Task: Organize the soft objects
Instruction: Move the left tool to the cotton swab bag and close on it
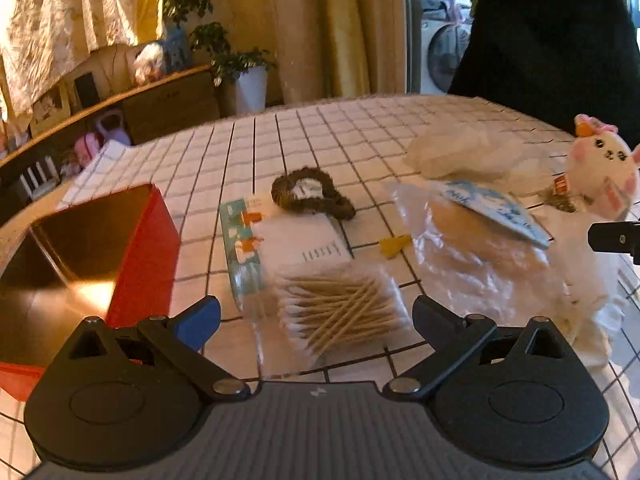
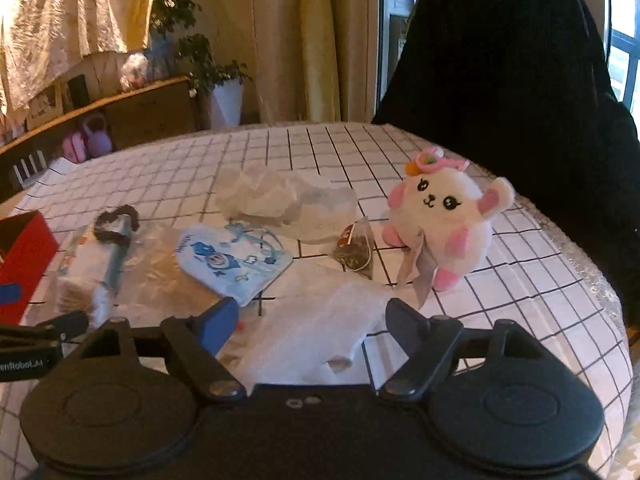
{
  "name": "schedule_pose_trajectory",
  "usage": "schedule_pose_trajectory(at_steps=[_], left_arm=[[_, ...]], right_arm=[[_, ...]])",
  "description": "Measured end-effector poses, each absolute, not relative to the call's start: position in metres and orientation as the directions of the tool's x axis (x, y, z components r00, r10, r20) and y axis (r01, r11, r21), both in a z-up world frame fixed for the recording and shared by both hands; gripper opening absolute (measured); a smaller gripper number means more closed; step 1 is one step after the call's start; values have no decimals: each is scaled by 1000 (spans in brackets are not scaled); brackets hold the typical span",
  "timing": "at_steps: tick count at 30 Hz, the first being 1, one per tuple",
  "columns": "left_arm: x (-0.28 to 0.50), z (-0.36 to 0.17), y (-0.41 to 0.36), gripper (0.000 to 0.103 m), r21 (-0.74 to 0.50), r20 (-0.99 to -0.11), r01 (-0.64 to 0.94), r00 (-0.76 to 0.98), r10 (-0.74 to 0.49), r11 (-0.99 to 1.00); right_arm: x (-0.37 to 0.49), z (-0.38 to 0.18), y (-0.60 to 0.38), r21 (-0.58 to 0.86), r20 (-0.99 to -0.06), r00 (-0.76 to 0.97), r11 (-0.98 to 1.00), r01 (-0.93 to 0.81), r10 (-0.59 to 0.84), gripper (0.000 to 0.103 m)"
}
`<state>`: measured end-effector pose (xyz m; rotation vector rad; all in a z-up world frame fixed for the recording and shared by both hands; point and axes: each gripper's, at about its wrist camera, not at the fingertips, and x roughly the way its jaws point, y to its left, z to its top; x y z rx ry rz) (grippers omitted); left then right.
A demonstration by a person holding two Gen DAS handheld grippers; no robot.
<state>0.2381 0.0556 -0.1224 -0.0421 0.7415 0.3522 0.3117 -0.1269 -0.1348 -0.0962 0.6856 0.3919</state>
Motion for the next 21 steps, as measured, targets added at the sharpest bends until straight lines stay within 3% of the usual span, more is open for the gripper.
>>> schedule_pose_trajectory(at_steps=[10,16,21], left_arm=[[253,-136,57,103,58,-698,-350,656,289,935],[252,-137,60,96,28,-700,-346,663,266,938],[251,-135,61,85,25,-693,-345,671,265,938]], right_arm=[[338,-159,-114,53,-698,668,949,-311,258,79],[342,-165,-111,45,-707,666,954,-296,240,68],[342,-165,-111,26,-701,677,956,-291,225,52]])
